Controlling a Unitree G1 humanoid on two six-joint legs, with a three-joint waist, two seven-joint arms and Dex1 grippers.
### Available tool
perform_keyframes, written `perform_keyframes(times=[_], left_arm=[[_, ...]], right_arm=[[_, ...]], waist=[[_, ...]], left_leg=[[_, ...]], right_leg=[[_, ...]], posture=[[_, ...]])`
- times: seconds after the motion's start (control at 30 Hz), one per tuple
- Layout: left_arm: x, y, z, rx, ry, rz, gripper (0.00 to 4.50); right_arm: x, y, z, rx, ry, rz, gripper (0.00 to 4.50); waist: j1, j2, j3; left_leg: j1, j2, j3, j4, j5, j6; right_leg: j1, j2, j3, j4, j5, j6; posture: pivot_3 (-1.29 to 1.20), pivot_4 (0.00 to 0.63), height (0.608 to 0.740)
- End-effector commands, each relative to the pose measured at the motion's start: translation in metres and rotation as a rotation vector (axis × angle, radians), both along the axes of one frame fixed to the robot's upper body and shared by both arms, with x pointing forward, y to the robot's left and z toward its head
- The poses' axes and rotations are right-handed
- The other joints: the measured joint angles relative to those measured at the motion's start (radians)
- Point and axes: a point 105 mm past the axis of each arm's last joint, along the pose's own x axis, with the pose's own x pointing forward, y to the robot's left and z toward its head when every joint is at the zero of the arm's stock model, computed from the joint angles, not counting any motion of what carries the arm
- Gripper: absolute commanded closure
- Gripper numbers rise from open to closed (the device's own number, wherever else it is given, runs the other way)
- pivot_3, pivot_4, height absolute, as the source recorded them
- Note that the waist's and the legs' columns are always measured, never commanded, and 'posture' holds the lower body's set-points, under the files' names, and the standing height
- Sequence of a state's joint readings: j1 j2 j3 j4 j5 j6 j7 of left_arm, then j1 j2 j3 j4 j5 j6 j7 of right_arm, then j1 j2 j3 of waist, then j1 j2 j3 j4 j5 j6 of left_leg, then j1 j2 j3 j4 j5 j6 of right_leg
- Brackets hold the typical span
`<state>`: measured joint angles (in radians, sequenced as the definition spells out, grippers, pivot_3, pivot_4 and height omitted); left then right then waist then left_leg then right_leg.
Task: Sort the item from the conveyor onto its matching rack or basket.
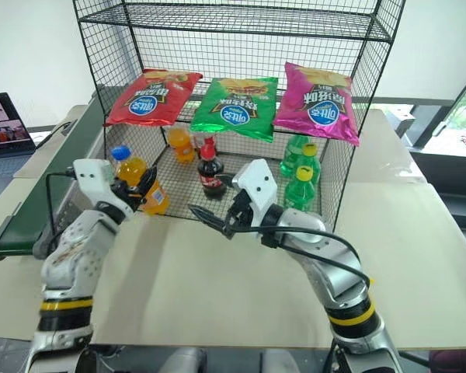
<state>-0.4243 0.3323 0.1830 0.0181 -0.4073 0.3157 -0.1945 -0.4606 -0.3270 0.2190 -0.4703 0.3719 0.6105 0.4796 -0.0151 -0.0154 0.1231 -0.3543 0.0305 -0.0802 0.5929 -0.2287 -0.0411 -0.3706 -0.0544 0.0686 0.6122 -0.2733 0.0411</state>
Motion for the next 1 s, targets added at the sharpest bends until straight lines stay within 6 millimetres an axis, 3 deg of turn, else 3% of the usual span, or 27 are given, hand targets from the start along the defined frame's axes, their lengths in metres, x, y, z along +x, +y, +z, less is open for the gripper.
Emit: perform_keyframes(times=[0.03,0.33,0.8,0.93,1.0], left_arm=[[0.014,-0.005,0.026,0.024,-0.141,0.003,1.94],[0.049,-0.010,0.018,0.022,-0.165,0.037,1.94],[0.053,-0.005,0.005,0.086,-0.142,0.091,1.94],[0.052,-0.001,0.004,0.075,-0.138,0.089,0.12],[0.051,0.001,0.004,0.072,-0.138,0.089,0.05]], right_arm=[[0.003,-0.004,0.008,-0.012,-0.048,-0.034,0.00],[0.003,-0.008,0.006,-0.040,-0.049,-0.038,0.00],[0.005,-0.010,0.008,-0.033,-0.039,-0.045,0.00],[0.005,-0.009,0.009,-0.034,-0.041,-0.041,0.00],[0.005,-0.009,0.008,-0.034,-0.041,-0.039,0.00]], waist=[[0.001,0.000,0.000],[0.000,0.000,0.000],[0.002,0.000,0.000],[0.000,0.000,0.000],[0.000,0.000,0.000]], left_leg=[[0.000,0.000,0.000,0.000,0.000,0.000],[0.000,-0.001,0.000,0.000,0.000,0.000],[0.000,-0.001,0.000,0.001,0.000,0.000],[0.000,-0.001,0.000,0.001,0.000,0.000],[0.000,-0.001,0.000,0.001,0.000,0.000]], right_leg=[[0.000,0.000,0.000,0.000,0.000,0.000],[0.000,0.000,0.000,0.000,0.000,0.001],[0.000,0.000,0.000,0.001,0.000,0.001],[0.001,0.000,0.000,0.001,0.000,0.001],[0.001,0.000,0.000,0.001,0.000,0.001]], posture=[[0.00,0.150,0.738],[0.00,0.150,0.738],[0.00,0.150,0.738],[0.00,0.150,0.738],[0.00,0.150,0.738]])
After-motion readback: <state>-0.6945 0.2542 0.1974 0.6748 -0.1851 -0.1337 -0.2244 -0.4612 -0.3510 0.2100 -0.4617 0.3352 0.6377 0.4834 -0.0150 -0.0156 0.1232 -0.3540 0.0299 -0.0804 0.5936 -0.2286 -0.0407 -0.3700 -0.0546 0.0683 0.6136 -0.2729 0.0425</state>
